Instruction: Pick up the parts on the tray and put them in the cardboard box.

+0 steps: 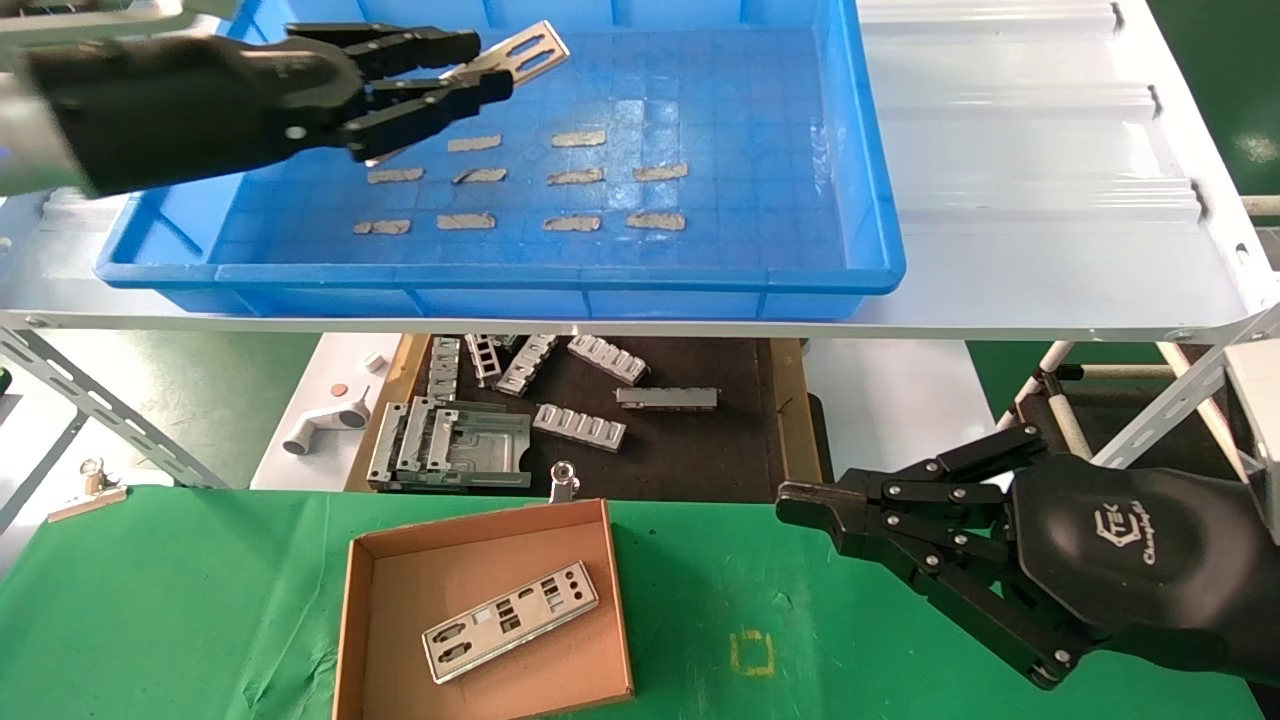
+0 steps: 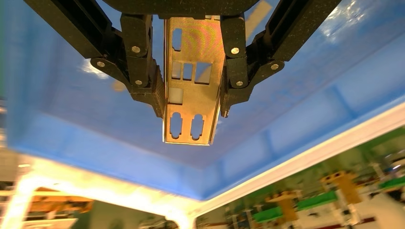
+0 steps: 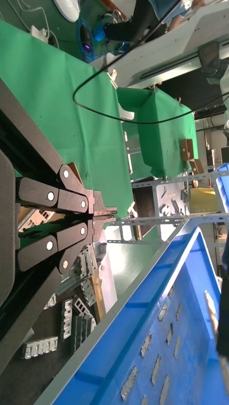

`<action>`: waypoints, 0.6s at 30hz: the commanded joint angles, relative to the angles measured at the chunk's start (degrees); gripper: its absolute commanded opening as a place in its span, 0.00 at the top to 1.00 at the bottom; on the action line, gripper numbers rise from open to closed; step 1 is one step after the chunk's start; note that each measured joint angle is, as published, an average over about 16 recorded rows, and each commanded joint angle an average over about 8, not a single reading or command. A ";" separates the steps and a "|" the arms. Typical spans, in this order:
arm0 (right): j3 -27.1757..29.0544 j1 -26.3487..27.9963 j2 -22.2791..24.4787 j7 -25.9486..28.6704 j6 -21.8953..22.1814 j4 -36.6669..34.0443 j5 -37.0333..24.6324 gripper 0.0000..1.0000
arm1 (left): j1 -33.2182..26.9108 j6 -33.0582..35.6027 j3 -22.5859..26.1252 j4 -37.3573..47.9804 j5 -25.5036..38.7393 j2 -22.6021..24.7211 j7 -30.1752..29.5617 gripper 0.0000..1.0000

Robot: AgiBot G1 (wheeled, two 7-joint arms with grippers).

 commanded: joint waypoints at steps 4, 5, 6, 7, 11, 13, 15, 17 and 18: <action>0.00 0.00 0.00 0.00 0.00 0.00 0.00 1.00 | -0.46 6.27 0.60 -1.51 0.55 -2.69 -0.09 1.00; 0.00 0.00 0.00 0.00 0.00 0.00 0.00 1.00 | -0.25 7.01 0.76 -2.08 0.60 -3.07 -0.22 1.00; 0.00 0.00 0.00 0.00 0.00 0.00 0.00 1.00 | 0.07 7.60 0.92 -2.81 0.57 -3.45 -0.41 1.00; 0.00 0.00 0.00 0.00 0.00 0.00 0.00 1.00 | 0.50 8.01 1.07 -3.67 0.45 -3.84 -0.66 1.00; 0.00 0.00 0.00 0.00 0.00 0.00 0.00 1.00 | 3.36 8.69 1.70 -8.89 -1.23 -5.80 -2.53 1.00; 0.00 0.00 0.00 0.00 0.00 0.00 0.00 1.00 | 5.37 8.68 2.09 -12.69 -2.73 -7.26 -4.02 1.00; 0.00 0.00 0.00 0.00 0.00 0.00 0.00 1.00 | 7.59 8.55 2.48 -16.96 -4.49 -8.93 -5.84 1.00; 0.00 0.00 0.00 0.00 0.00 0.00 0.00 1.00 | 9.90 8.28 2.85 -21.61 -6.31 -10.74 -7.82 1.00; 0.00 0.00 0.00 0.00 0.00 0.00 0.00 1.00 | 11.09 8.07 2.99 -24.05 -7.20 -11.70 -8.78 1.00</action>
